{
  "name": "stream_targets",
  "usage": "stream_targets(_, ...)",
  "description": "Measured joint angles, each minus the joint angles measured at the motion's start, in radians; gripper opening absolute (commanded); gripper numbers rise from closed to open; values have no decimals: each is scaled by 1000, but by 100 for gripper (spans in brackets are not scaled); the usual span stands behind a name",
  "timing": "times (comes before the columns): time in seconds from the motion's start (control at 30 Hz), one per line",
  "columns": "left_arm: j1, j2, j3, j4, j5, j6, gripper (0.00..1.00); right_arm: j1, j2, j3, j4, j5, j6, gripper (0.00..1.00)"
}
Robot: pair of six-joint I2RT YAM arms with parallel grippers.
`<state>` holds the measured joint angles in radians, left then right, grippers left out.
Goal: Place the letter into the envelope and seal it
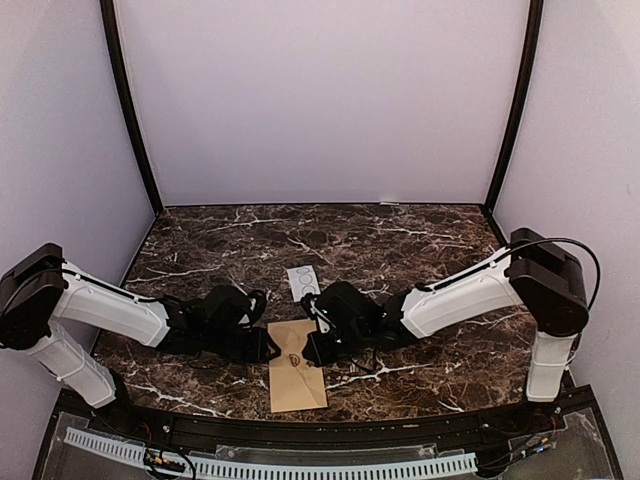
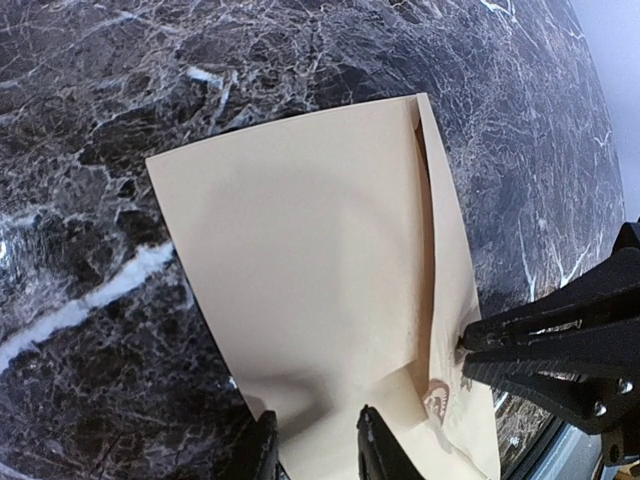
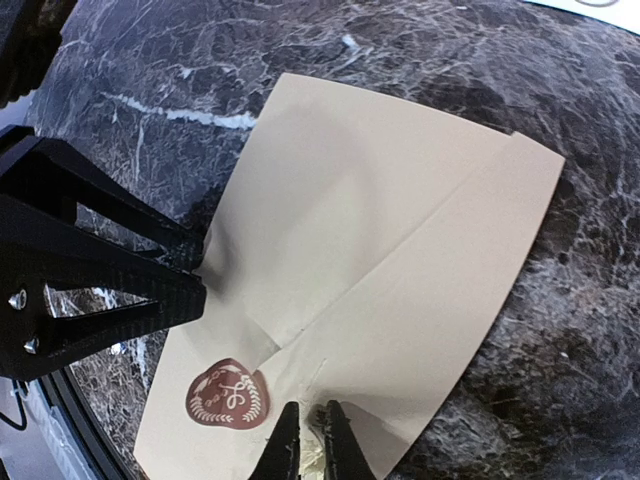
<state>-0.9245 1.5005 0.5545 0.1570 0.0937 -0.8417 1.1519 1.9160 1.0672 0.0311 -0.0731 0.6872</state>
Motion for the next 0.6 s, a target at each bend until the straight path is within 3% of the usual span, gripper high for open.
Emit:
stream_targets(0.07,0,0,0,1,0,0,26,0,-13,0,-19,14,-5,0)
stream_targets(0.33,0,5,0,9,3,0,26,12,-107,-10,14,-31,-26,0)
stream_targets(0.6,0,7,0,14,5,0,26,13,-99,-9,35,-50,-23,0)
